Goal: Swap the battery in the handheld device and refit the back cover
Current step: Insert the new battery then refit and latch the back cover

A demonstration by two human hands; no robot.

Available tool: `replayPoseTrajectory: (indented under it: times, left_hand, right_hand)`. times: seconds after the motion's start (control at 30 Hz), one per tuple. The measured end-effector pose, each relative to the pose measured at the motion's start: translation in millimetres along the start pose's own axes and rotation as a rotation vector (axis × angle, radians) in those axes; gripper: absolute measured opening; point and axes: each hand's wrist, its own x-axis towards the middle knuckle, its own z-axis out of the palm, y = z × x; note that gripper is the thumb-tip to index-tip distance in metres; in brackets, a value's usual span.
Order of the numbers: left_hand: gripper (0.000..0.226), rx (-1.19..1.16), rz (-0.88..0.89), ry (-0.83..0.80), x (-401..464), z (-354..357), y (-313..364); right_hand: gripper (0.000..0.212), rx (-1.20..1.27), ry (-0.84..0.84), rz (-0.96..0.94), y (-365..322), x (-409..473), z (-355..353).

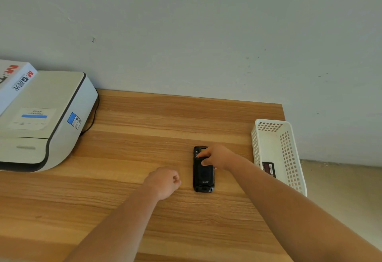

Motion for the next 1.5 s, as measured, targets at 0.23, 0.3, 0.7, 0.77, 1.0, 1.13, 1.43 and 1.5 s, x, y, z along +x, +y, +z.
replayPoseTrajectory:
  times: [0.23,0.3,0.7,0.77,1.0,1.13,1.43,1.5]
  left_hand:
    - [0.022,0.001,-0.009,-0.005,0.5,-2.8,1.5]
    - [0.021,-0.004,-0.012,-0.003,0.4,-2.5,2.0]
    - [0.023,0.011,-0.006,-0.017,1.1,-5.2,8.3]
    - [0.02,0.009,-0.009,-0.012,0.7,-3.5,8.8]
    - [0.031,0.032,0.009,-0.024,2.8,4.5,13.3]
    - [0.056,0.134,0.069,0.011,3.9,10.4,21.0]
    - [0.059,0.288,0.102,0.079,10.5,28.9,43.9]
    - [0.059,0.304,0.099,0.091,11.8,29.3,44.9]
  right_hand:
    - [0.037,-0.091,0.017,-0.02,-3.0,-4.6,4.2]
    - [0.038,-0.094,0.029,-0.02,-1.4,-6.0,5.0]
    - [0.039,-0.177,0.087,-0.038,6.7,-11.3,9.8]
    - [0.039,-0.199,0.095,-0.049,8.3,-11.6,10.6]
    - [0.038,-0.206,0.116,-0.064,10.9,-12.1,13.1]
    - [0.039,-0.223,0.114,-0.051,11.5,-8.3,14.1]
    - [0.039,-0.253,0.133,-0.094,18.5,-0.3,20.2]
    - [0.04,-0.274,0.149,-0.119,19.2,-0.3,21.8]
